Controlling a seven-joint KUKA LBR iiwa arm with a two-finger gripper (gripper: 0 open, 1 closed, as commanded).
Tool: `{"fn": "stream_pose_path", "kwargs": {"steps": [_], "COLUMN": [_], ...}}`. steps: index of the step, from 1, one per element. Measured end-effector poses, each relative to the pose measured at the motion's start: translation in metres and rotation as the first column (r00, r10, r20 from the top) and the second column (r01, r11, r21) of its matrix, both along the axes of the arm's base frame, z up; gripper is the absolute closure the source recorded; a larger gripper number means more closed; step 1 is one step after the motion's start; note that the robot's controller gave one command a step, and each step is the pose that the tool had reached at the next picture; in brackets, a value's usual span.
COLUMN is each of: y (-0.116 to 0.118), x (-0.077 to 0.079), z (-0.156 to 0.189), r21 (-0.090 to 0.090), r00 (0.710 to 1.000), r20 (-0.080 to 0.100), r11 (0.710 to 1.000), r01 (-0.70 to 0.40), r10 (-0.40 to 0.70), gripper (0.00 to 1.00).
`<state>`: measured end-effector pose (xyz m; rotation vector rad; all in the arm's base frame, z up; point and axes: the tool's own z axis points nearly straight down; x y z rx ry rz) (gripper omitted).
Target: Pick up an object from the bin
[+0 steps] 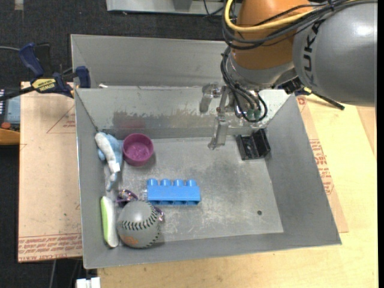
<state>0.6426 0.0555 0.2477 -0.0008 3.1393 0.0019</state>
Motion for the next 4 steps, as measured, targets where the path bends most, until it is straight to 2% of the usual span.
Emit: {"fn": "stream_pose_path", "kwargs": {"steps": [1, 2, 3, 4], "y": [0.033, 0.074, 0.071, 0.062], "x": [-0.046, -0.099, -0.095, -0.1], "z": [-0.125, -0.085, -0.136, -0.178], "r21": [0.001, 0.0, 0.002, 0.002], "r00": [0.993, 0.928, 0.986, 0.955], "r20": [-0.002, 0.005, -0.006, 0.006], "r11": [0.993, 0.928, 0.986, 0.955], "r01": [-0.118, -0.373, -0.167, -0.297], "r10": [0.118, 0.373, 0.167, 0.297], "gripper": [0.0, 0.0, 0.0, 0.0]}}
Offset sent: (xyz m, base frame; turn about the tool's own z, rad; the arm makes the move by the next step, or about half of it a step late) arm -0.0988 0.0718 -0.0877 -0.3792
